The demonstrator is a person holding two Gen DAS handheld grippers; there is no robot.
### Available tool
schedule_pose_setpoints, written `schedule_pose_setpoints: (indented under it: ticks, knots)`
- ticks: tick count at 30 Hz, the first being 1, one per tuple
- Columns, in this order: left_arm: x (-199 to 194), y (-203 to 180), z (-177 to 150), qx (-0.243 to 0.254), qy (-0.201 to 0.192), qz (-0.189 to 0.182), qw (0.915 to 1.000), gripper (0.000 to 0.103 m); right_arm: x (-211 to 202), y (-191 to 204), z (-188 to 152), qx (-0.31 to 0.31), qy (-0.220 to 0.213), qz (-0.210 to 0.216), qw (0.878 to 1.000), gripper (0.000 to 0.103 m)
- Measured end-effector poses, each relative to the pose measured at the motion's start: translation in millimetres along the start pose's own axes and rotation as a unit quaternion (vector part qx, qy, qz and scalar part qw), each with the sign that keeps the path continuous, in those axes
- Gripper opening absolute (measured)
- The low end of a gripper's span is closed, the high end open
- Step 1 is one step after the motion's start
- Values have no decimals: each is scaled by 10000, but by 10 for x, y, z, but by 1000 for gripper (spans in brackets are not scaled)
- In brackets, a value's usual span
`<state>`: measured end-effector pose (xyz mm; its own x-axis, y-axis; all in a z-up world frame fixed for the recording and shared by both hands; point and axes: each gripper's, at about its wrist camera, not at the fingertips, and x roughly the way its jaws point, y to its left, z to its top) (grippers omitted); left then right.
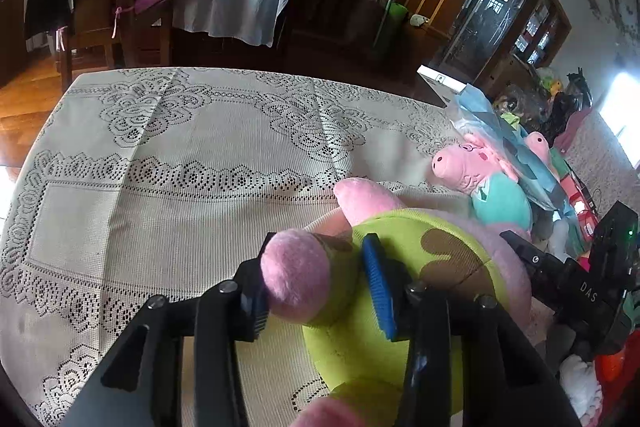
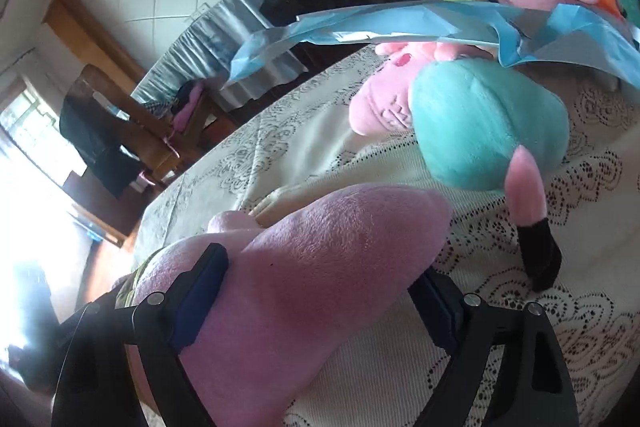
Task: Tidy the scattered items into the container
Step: 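Carry the starfish over the blue bin and open both grippers to drop it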
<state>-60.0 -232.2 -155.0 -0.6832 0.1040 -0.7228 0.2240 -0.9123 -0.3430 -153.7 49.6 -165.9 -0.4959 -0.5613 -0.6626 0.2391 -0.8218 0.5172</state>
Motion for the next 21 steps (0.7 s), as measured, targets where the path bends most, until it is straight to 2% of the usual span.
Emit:
schedule_pose_setpoints:
  ticks: [4,7,10,13,14,15,16,19,21]
  knots:
    - [-41,12,-17,30,-69,-179,9998,43,-16,-121,-65,146,41,105,9998,88]
    - [-38,-8,-24,79,-138,-121,9998,56,-14,-235,-103,289,68,190,9994,88]
    - [35,82,-11,-256,-59,-252,9993,65,-5,-285,-121,313,69,217,9993,88]
    - [98,182,-8,-547,15,-581,9968,66,14,-302,-124,348,53,273,9990,88]
    - [73,150,-18,-479,-40,-604,9970,63,12,-300,-126,328,36,299,9990,88]
    - [46,116,-28,-407,-97,-627,9972,44,10,-298,-129,308,19,326,9990,88]
    - [19,82,-38,-335,-153,-649,9972,40,8,-296,-131,287,1,352,9990,88]
    - [-122,-1,-74,-274,-232,-379,9986,35,-156,-142,-166,-58,-191,378,9991,88]
    - [-264,28,-110,-315,-311,-446,9980,35,-256,-55,-192,-213,-318,411,9984,87]
